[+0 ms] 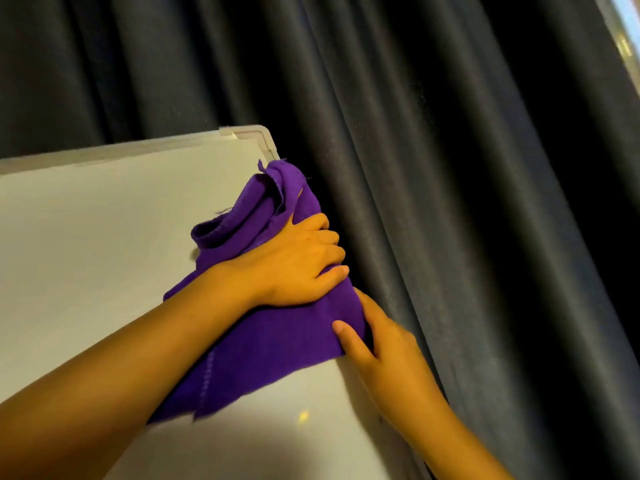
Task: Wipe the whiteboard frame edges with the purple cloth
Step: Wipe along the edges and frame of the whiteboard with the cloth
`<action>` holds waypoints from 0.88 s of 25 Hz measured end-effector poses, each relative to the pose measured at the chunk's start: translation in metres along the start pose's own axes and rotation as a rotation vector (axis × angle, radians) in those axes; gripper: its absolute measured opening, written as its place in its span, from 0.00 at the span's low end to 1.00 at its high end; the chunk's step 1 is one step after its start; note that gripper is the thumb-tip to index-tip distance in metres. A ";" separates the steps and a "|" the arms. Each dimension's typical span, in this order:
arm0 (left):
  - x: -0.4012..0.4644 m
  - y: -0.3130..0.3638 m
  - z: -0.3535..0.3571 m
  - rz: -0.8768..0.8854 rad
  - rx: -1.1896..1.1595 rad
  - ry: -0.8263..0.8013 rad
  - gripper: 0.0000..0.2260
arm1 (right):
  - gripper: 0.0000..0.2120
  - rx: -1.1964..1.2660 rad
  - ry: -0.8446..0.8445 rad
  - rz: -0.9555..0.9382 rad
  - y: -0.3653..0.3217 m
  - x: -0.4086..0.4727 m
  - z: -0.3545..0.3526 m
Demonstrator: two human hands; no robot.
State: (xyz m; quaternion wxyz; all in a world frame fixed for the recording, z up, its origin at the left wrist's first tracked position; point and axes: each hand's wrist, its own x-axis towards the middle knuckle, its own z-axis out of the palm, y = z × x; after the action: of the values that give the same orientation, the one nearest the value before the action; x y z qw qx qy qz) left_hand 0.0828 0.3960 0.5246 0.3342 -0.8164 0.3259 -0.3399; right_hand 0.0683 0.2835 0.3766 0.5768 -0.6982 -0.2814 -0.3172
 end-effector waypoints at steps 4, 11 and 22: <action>-0.007 0.017 0.005 0.010 0.006 -0.005 0.23 | 0.24 -0.082 0.131 0.025 0.011 -0.032 0.008; -0.022 0.046 0.013 0.022 -0.036 -0.011 0.23 | 0.18 0.106 0.188 0.119 0.025 -0.067 0.024; -0.041 0.101 0.033 0.082 -0.126 0.008 0.19 | 0.29 -0.655 0.239 0.027 0.033 -0.117 0.015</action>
State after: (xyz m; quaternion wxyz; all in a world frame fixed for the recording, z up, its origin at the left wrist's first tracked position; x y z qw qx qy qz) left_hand 0.0543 0.3812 0.4154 0.2943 -0.8205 0.3811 -0.3080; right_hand 0.0204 0.2895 0.2637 0.3551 -0.8079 -0.0859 -0.4625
